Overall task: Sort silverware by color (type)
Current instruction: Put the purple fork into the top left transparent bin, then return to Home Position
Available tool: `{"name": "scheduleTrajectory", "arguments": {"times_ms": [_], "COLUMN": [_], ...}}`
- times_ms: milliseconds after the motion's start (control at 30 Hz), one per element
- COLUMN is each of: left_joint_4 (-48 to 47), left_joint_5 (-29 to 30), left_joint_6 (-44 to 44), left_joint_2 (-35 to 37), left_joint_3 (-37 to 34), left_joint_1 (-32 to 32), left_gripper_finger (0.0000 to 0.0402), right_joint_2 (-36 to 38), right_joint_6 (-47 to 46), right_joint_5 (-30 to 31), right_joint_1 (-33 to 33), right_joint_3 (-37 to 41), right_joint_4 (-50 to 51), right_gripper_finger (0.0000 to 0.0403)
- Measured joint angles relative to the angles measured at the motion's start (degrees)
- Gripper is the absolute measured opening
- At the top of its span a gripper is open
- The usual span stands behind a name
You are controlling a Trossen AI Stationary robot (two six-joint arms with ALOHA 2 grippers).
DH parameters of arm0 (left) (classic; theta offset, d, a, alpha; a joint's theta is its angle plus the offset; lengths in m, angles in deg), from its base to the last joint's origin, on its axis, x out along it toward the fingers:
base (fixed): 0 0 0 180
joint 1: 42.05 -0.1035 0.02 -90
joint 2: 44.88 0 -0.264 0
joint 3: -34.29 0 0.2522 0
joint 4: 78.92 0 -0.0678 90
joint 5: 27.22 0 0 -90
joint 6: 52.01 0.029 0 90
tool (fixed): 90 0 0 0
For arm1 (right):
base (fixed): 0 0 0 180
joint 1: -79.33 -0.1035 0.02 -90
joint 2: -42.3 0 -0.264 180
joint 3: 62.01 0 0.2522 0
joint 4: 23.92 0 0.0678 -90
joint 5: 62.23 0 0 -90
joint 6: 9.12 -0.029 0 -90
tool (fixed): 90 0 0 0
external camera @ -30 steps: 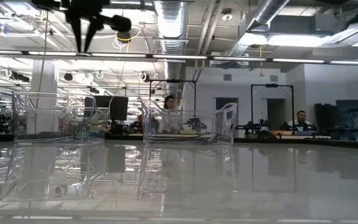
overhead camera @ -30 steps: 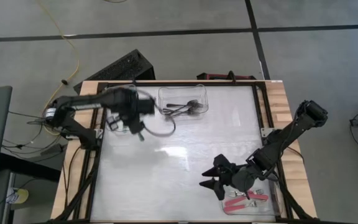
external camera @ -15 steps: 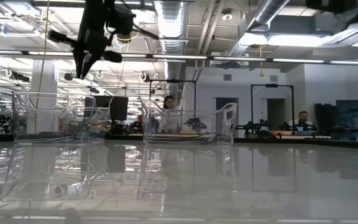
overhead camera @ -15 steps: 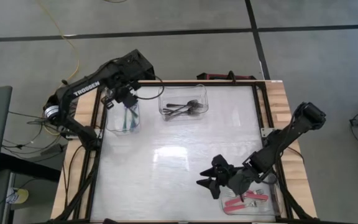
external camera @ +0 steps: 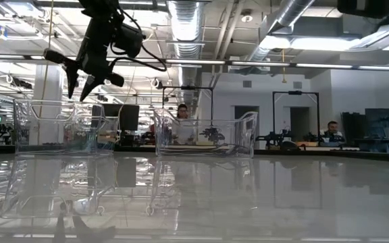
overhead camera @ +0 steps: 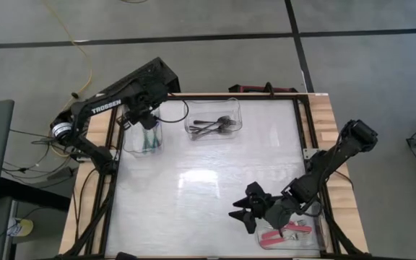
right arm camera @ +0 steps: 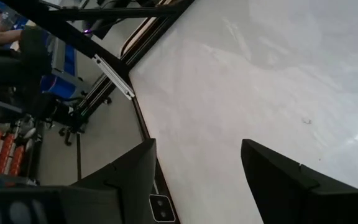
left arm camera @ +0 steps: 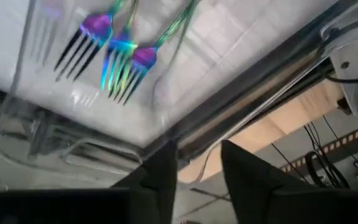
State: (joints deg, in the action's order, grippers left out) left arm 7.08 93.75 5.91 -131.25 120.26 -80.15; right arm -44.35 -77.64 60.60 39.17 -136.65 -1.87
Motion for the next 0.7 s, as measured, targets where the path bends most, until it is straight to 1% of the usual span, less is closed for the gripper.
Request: {"name": "scheduleTrajectory", "arguments": {"times_ms": [100,167,200,267,367,467,533,600,700], "left_joint_4": [1.25,1.39,1.37,1.40,3.67,9.84,15.99,22.26,31.78], "left_joint_5": [2.69,2.43,1.04,-5.00,-16.43,-26.90,-32.17,-33.40,-31.63], "left_joint_6": [-2.66,-5.68,-8.18,-13.91,-24.85,-36.82,-42.97,-47.87,-53.83], "left_joint_2": [0.04,0.04,0.05,0.09,0.28,2.02,3.69,5.10,6.99], "left_joint_3": [0.01,0.52,1.06,2.58,4.72,4.92,4.44,4.44,4.39], "left_joint_1": [0.67,1.36,1.97,3.24,6.30,11.06,15.59,21.32,30.67], "left_gripper_finger": [0.0144,0.0163,0.0170,0.0176,0.0176,0.0170,0.0163,0.0154,0.0137], "right_joint_2": [0.15,0.11,0.11,0.13,0.13,0.13,0.14,0.46,0.63], "right_joint_6": [0.34,1.79,2.32,2.60,3.27,4.91,6.44,7.40,7.61], "right_joint_5": [0.02,-0.29,-0.68,-1.83,-3.53,-4.48,-4.74,-5.64,-8.04], "right_joint_1": [0.31,0.68,0.84,1.04,1.55,1.87,2.29,2.81,4.07], "right_joint_3": [0.00,0.00,0.00,0.00,0.00,0.00,0.00,0.00,0.00], "right_joint_4": [0.07,0.06,0.02,-0.07,0.38,0.25,0.27,0.49,0.82], "right_gripper_finger": [0.0260,0.0260,0.0260,0.0260,0.0260,0.0260,0.0260,0.0260,0.0260]}}
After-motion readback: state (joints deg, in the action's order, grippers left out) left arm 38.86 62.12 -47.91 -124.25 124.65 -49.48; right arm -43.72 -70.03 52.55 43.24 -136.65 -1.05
